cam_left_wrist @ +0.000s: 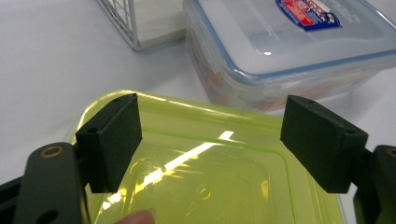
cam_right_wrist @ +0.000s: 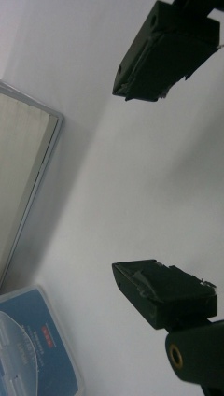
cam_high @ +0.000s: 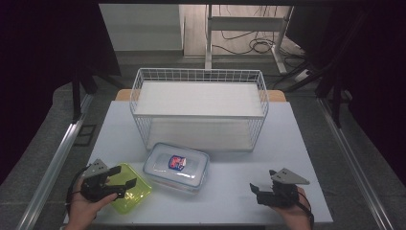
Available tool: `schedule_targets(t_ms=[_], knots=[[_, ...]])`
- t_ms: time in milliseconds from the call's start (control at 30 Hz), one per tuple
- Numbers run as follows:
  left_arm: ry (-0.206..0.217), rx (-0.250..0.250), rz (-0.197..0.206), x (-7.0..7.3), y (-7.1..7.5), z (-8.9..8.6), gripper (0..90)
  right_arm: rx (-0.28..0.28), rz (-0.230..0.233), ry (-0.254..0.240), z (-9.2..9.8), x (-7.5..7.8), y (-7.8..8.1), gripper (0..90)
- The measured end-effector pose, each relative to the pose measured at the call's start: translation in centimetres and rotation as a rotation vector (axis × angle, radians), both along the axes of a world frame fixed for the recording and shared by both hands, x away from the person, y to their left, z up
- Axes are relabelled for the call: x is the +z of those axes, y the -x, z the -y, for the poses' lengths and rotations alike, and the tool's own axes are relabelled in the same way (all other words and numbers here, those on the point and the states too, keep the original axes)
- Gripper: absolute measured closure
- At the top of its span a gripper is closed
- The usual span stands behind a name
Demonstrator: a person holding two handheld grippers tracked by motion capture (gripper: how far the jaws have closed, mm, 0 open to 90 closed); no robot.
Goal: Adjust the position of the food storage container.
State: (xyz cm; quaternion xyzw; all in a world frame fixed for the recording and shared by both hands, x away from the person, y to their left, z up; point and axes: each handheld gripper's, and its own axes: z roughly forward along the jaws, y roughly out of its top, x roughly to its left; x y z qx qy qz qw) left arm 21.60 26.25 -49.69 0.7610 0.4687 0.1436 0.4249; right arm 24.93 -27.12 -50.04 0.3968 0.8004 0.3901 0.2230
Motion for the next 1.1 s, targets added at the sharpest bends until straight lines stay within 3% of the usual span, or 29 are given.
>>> schedule_targets(t_ms=[433, 533, 633, 767, 800, 867, 1100], knots=[[0.013, 0.023, 0.010, 0.5, 0.5, -0.7, 24.1, 0.015, -0.011, -0.005, -0.7, 0.3, -0.3, 13.4], [0.023, 0.021, 0.024, 1.1, 0.5, -0.8, 29.4, 0.017, 0.002, -0.008, -1.0, 0.9, -0.1, 13.8], [0.013, 0.010, 0.017, 1.1, 0.3, -0.7, 41.8, 0.015, -0.003, -0.006, -1.0, 0.7, -0.1, 13.8], [0.012, -0.022, -0.016, 1.1, 0.1, -0.8, 78.4, 0.008, -0.020, -0.003, -0.7, 0.4, 0.0, 13.8], [0.013, -0.034, -0.021, 1.2, 0.1, -0.9, 78.4, 0.005, -0.019, -0.002, -0.6, 0.4, -0.1, 13.8], [0.015, -0.045, -0.024, 1.5, 0.0, -1.0, 89.2, 0.001, -0.013, -0.005, -0.6, 0.6, -0.1, 13.8], [-0.014, -0.055, -0.052, 2.2, -2.0, 0.0, 90.0, 0.009, -0.010, -0.004, -0.8, 0.8, 0.3, 13.9]])
